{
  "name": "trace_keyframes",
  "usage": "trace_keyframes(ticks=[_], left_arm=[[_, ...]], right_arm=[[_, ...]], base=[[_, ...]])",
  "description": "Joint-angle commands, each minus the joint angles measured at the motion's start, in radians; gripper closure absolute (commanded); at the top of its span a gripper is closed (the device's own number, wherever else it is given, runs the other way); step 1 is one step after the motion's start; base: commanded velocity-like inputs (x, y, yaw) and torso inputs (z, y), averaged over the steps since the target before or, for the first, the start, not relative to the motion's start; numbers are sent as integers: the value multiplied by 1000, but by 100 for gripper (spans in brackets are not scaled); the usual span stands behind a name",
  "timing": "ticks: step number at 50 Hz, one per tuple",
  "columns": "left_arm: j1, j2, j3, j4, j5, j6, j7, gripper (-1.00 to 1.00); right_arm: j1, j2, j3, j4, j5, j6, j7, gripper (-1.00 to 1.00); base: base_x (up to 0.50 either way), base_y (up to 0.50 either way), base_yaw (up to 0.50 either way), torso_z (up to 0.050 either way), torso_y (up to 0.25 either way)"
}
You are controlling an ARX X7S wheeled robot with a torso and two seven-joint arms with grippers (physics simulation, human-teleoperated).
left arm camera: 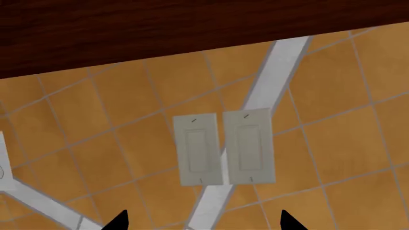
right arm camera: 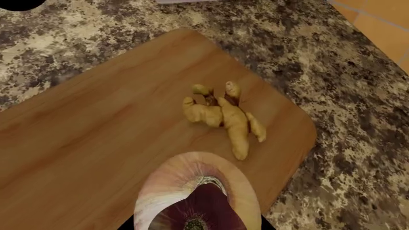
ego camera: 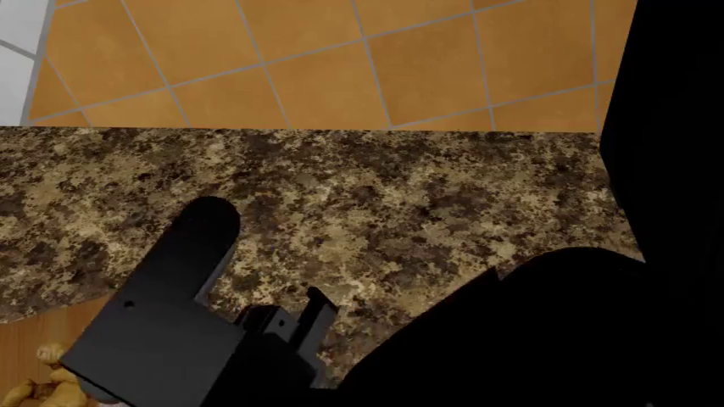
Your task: Clear the non-vegetable object off the cutting board and place the vegetables onto it.
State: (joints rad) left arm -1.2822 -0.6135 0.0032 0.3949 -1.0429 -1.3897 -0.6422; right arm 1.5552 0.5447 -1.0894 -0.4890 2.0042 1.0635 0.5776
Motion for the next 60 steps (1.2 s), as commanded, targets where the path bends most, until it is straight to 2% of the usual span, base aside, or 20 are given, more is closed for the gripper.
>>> trace_keyframes(ticks=[1, 25, 47, 48, 56, 60], left_arm=[[-10, 12, -15, -11, -12, 6, 31, -100], [2, -8, -6, -9, -20, 24, 26, -100], [20, -21, -20, -7, -44, 34, 18, -100], [19, -17, -28, -11, -54, 30, 14, -100], [27, -3, -50, -18, -90, 20, -2, -100], [19, -1, -56, -23, -106, 13, -9, -100]], right_arm=[[-9, -97, 21, 48, -109, 18, -109, 100], [-118, -179, -17, 102, -297, -31, -237, 100], [-232, -203, -65, 82, -339, -72, -231, 100], [-232, -201, -65, 81, -342, -73, -228, -100], [-217, -194, -66, 69, -357, -69, -211, -100], [-193, -198, -69, 29, -342, -56, -155, -100]], base=[[0, 0, 0, 0, 0], [0, 0, 0, 0, 0], [0, 0, 0, 0, 0], [0, 0, 0, 0, 0], [0, 0, 0, 0, 0], [0, 0, 0, 0, 0]])
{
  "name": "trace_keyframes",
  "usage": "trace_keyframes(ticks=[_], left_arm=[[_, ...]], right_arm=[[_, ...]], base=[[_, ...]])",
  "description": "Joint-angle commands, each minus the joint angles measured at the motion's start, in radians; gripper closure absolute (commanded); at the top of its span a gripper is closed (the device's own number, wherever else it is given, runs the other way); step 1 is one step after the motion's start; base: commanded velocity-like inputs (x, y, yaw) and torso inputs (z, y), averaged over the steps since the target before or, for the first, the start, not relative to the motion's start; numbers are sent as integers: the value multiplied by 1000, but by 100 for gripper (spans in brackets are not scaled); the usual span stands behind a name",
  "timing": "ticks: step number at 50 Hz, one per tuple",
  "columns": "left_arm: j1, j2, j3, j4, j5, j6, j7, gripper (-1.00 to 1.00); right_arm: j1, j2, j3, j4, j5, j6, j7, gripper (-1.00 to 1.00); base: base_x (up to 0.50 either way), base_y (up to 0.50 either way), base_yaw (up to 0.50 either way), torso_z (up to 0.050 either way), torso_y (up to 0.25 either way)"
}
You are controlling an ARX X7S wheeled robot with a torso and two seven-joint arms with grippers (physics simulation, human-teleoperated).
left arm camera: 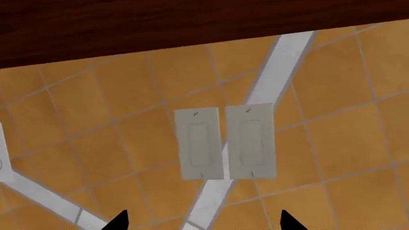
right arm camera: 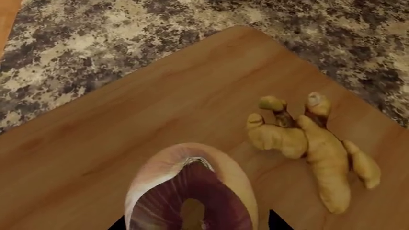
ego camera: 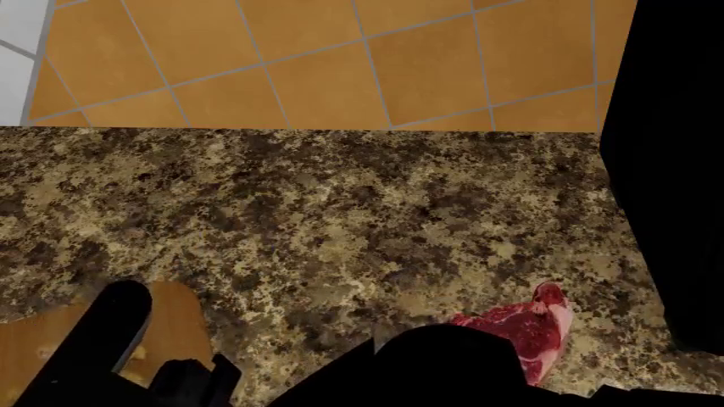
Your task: Clear the non-vegetable object off the cutting board and place the vegetables onto it.
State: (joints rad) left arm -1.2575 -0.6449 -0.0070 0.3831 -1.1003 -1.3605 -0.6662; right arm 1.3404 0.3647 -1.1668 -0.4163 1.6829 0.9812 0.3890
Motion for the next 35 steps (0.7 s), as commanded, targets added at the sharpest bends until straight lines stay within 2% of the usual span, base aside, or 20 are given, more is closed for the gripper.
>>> trace_keyframes(ticks=[1, 11, 20, 29, 35], left_arm=[[-8, 29, -46, -10, -51, -17, 14, -100], [-12, 26, -46, -8, -66, -18, 3, -100], [-24, 29, -50, 1, -95, -30, -21, -100], [-5, 2, -20, 20, -54, 7, -2, -100], [-10, 1, -31, 35, -79, -4, -20, -100]], right_arm=[[31, -18, 14, -59, -1, 26, 56, -100], [80, 18, 60, -148, 110, -2, 178, -100], [100, 71, 148, -221, 196, -83, 231, -100], [100, 95, 194, -276, 215, -137, 275, -100], [167, 118, 237, -338, 302, -180, 366, -100]], base=[[0, 0, 0, 0, 0], [0, 0, 0, 0, 0], [0, 0, 0, 0, 0], [0, 0, 0, 0, 0], [0, 0, 0, 0, 0]])
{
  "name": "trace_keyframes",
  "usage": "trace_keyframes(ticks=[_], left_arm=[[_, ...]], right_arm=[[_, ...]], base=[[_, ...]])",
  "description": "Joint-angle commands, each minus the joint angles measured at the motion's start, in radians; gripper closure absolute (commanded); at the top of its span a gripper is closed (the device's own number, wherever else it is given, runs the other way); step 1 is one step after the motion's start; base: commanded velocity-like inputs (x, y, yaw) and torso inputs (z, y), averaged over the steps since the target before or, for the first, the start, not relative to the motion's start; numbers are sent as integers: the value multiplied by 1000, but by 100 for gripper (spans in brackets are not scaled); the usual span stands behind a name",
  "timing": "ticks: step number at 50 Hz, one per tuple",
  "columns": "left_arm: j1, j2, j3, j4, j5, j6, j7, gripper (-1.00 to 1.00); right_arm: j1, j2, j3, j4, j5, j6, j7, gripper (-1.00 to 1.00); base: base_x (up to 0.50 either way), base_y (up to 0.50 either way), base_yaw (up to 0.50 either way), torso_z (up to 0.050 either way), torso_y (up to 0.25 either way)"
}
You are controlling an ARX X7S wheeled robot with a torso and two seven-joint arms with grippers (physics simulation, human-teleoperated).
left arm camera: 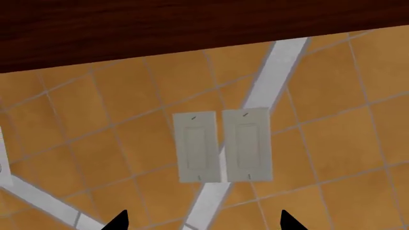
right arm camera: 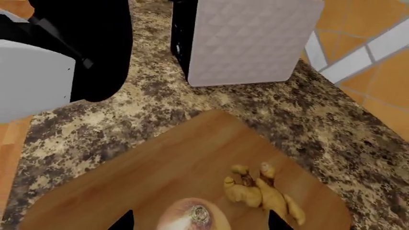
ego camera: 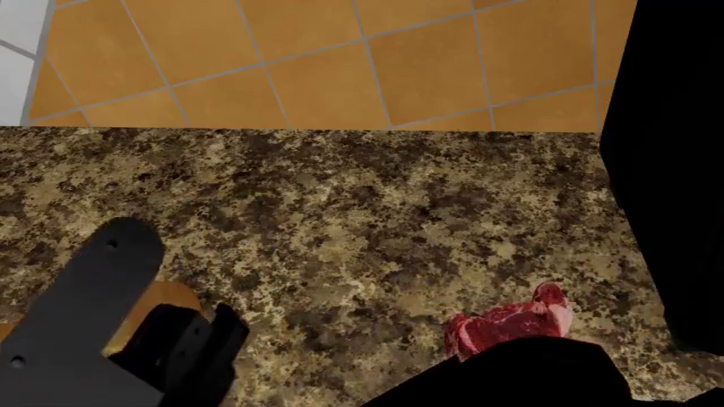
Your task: Clear the non-vegetable object off the cutting board and place the vegetables onto it.
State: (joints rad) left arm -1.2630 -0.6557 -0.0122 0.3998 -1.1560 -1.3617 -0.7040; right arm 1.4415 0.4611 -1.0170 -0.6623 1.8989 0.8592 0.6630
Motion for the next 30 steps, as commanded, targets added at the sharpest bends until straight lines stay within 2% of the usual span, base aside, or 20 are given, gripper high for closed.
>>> trace_keyframes(ticks=[1, 11, 14, 25, 30], left_arm=[[-6, 12, -28, 19, -27, -4, 15, -100], [-8, 8, -74, 54, -103, -34, -39, -100], [-9, 16, -109, 55, -168, -53, -73, -100], [-6, 11, -144, 75, -270, -68, -142, -100], [9, 2, -182, 92, -379, -73, -222, -100]], right_arm=[[71, 25, 91, -97, 88, -62, 102, -100], [131, 107, 182, -177, 190, -143, 184, -100], [118, 155, 221, -194, 194, -170, 187, -100], [143, 274, 275, -219, 224, -173, 218, -100], [167, 336, 303, -231, 254, -176, 239, -100]], base=[[0, 0, 0, 0, 0], [0, 0, 0, 0, 0], [0, 0, 0, 0, 0], [0, 0, 0, 0, 0], [0, 0, 0, 0, 0]])
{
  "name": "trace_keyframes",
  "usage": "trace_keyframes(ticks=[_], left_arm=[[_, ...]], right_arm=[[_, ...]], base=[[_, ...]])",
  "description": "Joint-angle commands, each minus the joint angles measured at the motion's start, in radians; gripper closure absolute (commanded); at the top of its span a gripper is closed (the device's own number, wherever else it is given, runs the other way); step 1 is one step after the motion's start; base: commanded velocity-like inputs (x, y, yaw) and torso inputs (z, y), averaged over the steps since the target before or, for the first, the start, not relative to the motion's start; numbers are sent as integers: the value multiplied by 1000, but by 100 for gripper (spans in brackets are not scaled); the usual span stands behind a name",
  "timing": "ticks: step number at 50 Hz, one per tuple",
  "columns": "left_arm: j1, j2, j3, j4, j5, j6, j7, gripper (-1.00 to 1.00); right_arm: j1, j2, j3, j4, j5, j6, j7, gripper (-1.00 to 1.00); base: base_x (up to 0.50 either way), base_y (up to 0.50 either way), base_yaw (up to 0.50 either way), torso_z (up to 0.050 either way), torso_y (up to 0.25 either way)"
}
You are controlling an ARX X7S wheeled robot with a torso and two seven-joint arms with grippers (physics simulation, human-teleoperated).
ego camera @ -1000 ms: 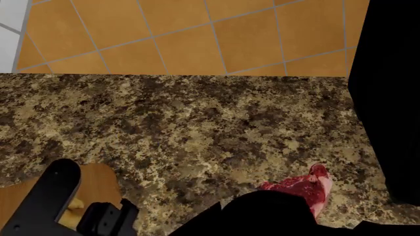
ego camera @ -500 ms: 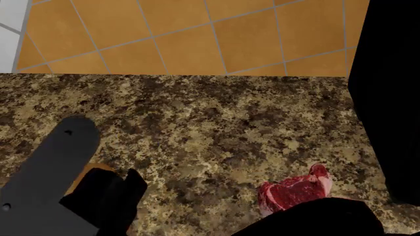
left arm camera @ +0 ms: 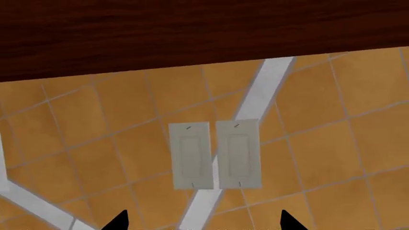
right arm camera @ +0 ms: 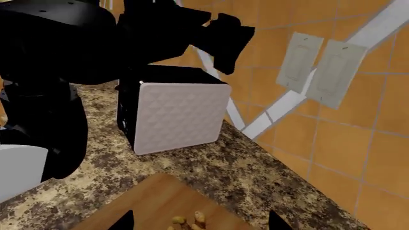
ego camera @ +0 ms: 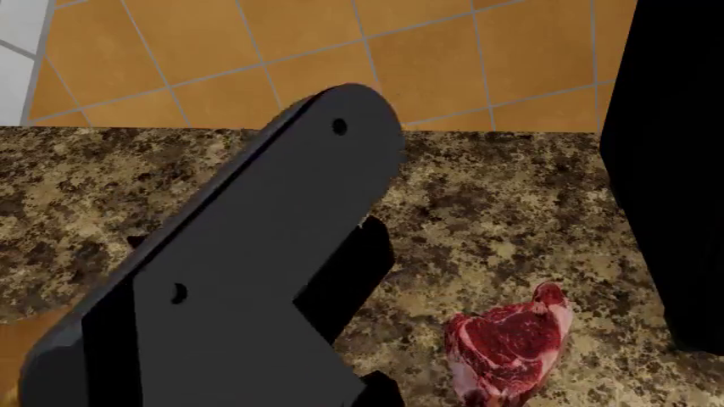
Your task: Clear the non-vegetable object off the cutting board and place the vegetables onto it.
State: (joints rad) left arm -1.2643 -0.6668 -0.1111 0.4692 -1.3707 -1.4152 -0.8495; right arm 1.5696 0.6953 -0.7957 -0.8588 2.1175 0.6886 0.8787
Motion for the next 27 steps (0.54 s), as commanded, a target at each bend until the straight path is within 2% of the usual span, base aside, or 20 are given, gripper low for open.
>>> trace_keyframes(ticks=[1, 8, 10, 17, 27], left_arm=[[11, 9, -86, 25, -185, -21, -92, -100], [44, -39, -114, 57, -363, 2, -210, -100], [48, -47, -117, 61, -385, 10, -220, -100], [87, -89, -146, 122, -459, 38, -270, -100], [212, -137, -240, 187, -546, 85, -310, -100]], right_arm=[[37, 108, 80, -34, 40, -4, 25, -100], [63, 172, 100, -32, 63, 9, 44, -100], [67, 194, 73, -16, 35, 36, 107, -100], [101, 257, 103, -40, 79, 21, 150, -100], [162, 308, 119, -103, 163, -5, 252, -100]], base=[[0, 0, 0, 0, 0], [0, 0, 0, 0, 0], [0, 0, 0, 0, 0], [0, 0, 0, 0, 0], [0, 0, 0, 0, 0]])
